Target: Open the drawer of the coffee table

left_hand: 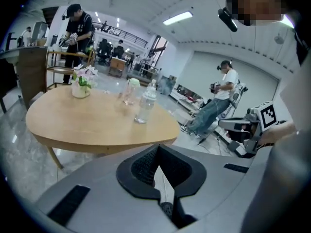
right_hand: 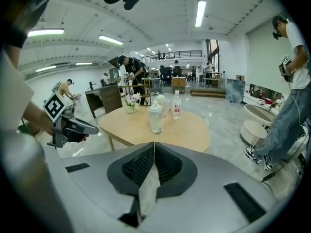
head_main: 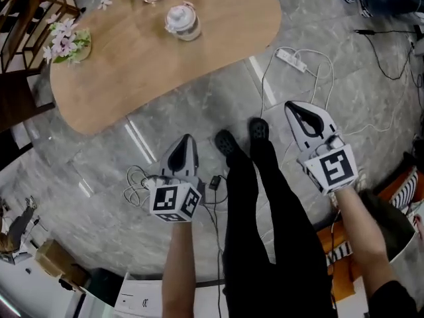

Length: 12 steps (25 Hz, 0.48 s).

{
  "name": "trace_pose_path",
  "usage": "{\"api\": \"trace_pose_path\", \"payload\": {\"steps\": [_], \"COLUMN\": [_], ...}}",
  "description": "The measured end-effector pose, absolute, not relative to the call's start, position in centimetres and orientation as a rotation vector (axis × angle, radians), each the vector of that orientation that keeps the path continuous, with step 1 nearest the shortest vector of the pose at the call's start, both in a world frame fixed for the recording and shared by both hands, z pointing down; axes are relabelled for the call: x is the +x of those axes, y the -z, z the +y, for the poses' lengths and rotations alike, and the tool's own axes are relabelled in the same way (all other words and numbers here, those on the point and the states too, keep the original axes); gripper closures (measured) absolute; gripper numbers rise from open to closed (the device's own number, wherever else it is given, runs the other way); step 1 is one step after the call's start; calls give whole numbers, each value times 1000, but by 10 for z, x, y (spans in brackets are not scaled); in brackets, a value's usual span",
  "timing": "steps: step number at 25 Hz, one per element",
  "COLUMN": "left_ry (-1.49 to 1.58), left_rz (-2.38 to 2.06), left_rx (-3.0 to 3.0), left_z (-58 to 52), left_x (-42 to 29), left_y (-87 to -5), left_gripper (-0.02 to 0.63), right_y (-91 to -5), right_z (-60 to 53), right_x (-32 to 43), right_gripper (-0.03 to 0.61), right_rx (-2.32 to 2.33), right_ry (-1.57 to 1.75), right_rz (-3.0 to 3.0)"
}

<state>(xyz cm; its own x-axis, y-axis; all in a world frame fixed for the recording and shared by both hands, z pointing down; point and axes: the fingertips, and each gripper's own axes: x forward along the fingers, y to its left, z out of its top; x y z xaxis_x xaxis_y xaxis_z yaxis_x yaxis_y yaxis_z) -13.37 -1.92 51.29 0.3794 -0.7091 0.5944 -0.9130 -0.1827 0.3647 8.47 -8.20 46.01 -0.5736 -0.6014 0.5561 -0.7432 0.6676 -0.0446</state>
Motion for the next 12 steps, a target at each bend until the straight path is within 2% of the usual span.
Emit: {"api": "trace_pose_path", "payload": {"steps": [10, 12], "left_ry": [-432, -429], "left_rz": [-1442, -1448], "left_rx": [1944, 1947], "left_z": [-58, -58], "left_x": [-162, -167], "left_y": [-661, -682], "left_gripper": [611, 584], "right_y": [-637, -660], "right_z": [-135, -136], "right_x": [115, 112], "right_gripper": [565, 565], "right_rx": [985, 952], "right_ry": [-314, -299], "right_rz": [-2275, -2280]}}
